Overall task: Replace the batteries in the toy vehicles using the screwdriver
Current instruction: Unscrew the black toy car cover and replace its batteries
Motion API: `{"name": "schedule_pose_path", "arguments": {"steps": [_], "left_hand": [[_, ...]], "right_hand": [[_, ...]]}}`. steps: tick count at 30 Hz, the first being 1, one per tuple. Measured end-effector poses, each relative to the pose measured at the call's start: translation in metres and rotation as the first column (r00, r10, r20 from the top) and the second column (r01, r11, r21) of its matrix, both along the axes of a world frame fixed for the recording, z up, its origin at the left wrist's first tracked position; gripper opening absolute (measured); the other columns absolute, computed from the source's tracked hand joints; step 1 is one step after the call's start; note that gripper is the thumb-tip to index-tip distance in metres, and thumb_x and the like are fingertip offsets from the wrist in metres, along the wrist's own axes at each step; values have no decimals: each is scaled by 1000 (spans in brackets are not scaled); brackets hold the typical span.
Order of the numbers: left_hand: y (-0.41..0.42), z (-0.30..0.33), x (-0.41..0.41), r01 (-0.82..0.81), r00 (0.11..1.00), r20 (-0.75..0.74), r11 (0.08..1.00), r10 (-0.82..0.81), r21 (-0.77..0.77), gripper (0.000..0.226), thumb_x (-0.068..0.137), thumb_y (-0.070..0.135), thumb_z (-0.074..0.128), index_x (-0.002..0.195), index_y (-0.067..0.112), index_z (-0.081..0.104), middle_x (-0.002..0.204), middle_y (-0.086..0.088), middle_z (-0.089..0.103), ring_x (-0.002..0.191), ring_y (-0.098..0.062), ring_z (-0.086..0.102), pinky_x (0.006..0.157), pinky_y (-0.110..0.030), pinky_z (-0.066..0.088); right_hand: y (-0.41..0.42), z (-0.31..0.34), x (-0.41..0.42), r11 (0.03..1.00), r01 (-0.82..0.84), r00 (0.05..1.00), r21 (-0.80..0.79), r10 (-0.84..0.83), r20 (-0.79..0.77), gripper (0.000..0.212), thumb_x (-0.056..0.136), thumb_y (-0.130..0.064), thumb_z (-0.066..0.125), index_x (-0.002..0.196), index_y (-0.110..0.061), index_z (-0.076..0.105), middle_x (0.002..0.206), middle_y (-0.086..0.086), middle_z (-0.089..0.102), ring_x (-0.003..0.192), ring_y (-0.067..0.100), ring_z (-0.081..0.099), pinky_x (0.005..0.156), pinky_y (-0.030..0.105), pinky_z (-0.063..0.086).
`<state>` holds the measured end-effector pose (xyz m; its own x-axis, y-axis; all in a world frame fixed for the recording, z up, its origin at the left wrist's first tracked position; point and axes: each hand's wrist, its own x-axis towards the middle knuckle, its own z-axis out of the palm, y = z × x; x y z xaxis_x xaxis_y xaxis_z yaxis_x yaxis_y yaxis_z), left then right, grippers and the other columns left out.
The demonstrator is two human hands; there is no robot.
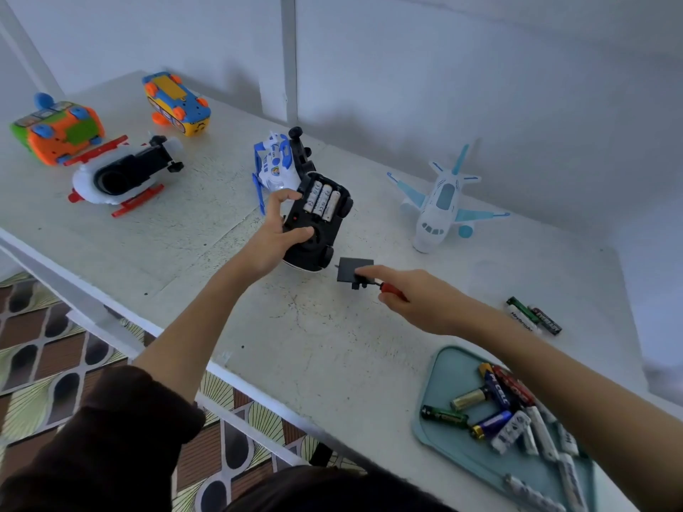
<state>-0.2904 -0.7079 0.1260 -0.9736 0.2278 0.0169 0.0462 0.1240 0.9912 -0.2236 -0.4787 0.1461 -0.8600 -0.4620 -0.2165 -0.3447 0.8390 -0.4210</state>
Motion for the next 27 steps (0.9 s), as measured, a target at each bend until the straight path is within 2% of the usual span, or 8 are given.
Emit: {"name": "schedule_pose_path", "arguments": {"steps": [5, 8, 11, 14, 17, 20, 23, 27], "left_hand": [[8, -2, 5, 37, 999, -6, 999, -37, 4, 42, 95, -1, 49, 118, 28, 29, 98, -5, 61, 73, -8, 67, 73, -24, 56], [11, -1, 5, 67, 997, -22, 998, -67, -23, 44, 95, 0, 50, 118, 30, 29, 101, 1, 59, 76, -3, 67, 78, -24, 56], [15, 1, 6, 96, 993, -60, 992, -101, -78, 45, 94, 0, 51, 120, 29, 29, 103, 7, 56, 78, 7, 62, 83, -24, 54], [21, 3, 6, 139, 986, -76, 984, -148, -111, 47, 94, 2, 53, 118, 35, 30, 105, 10, 53, 91, -1, 60, 89, -28, 51], [28, 8, 6, 198, 976, -81, 977, -204, -80, 49, 94, 2, 53, 113, 42, 32, 109, 7, 56, 95, -11, 62, 86, -29, 53], [39, 15, 5, 244, 961, -115, 968, -250, -59, 50, 94, 1, 53, 112, 43, 33, 112, 4, 55, 96, -12, 63, 88, -33, 54], [54, 25, 5, 279, 949, -143, 959, -282, -42, 50, 93, -1, 52, 112, 41, 32, 109, -1, 55, 93, -14, 62, 88, -34, 55], [75, 35, 5, 310, 930, -198, 950, -310, -32, 50, 94, -1, 52, 113, 40, 30, 104, 1, 53, 90, -15, 61, 86, -33, 54]], "right_hand": [[-4, 2, 5, 997, -37, 982, 75, 22, 187, 53, 98, -21, 40, 144, -34, 20, 67, -7, 40, 59, 9, 39, 61, 24, 33], [2, 16, 9, 993, -46, 957, 110, 12, 291, 58, 96, -25, 48, 144, -32, 17, 83, -11, 47, 66, 2, 45, 67, 19, 39], [11, 30, 13, 990, -1, 920, 139, -54, 388, 54, 93, -26, 54, 139, -27, 26, 99, 1, 58, 68, 10, 52, 68, 28, 51], [18, 42, 16, 981, -15, 920, 193, -62, 386, 30, 91, -26, 56, 118, -16, 49, 81, 2, 60, 58, 11, 47, 48, 18, 43], [32, 57, 18, 984, 51, 942, 170, -104, 319, 15, 91, -26, 56, 102, -15, 57, 71, 0, 60, 55, 10, 47, 47, 18, 41], [48, 70, 18, 981, 187, 978, 49, -190, 89, 10, 91, -23, 55, 97, -17, 61, 70, -4, 61, 58, 6, 53, 62, 24, 47], [59, 75, 16, 931, 341, 907, -134, -363, -214, 12, 90, -17, 54, 95, -12, 64, 76, -4, 60, 63, 4, 53, 70, 26, 45], [65, 73, 21, 898, 390, 857, -203, -435, -276, 10, 89, -13, 55, 91, -10, 64, 73, -8, 57, 61, 1, 49, 65, 20, 41]]}}
